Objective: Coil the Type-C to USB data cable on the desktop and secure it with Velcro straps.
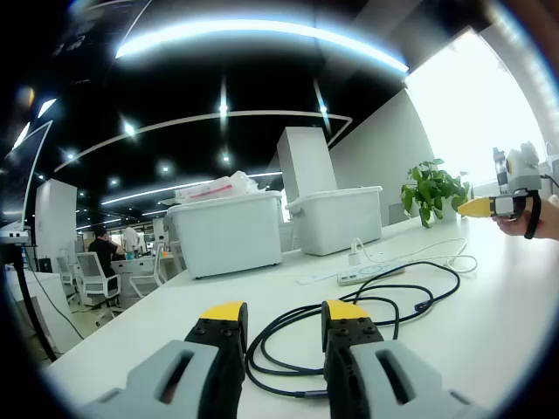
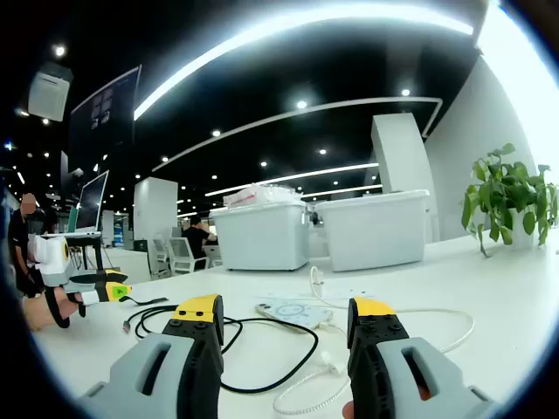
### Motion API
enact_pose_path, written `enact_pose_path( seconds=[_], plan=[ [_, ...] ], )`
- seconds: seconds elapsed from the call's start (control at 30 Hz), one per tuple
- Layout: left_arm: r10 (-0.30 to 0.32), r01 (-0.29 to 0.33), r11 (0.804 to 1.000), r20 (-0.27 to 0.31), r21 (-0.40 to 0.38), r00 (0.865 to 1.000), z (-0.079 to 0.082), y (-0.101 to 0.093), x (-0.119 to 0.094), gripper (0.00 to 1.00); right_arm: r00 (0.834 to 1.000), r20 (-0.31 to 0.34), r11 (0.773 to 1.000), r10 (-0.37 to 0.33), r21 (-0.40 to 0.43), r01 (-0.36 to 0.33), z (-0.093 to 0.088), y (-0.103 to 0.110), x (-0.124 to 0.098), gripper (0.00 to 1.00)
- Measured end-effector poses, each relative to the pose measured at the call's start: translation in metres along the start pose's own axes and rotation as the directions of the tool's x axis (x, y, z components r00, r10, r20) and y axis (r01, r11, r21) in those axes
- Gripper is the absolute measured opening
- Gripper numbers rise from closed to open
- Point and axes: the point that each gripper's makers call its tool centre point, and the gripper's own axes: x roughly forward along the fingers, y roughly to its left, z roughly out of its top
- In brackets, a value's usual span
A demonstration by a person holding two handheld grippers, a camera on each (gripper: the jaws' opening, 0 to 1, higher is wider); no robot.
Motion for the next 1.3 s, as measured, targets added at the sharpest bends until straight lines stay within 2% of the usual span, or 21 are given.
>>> enact_pose_path(
  seconds=[1.3],
  plan=[
    [0.000, 0.000, 1.000, -0.010, 0.004, 1.000, -0.0021, 0.0010, 0.0015, 0.35, 1.000, 0.001, 1.000, 0.002, 0.005, -0.002, 0.0006, 0.0006, -0.0004, 0.57]
  ],
)
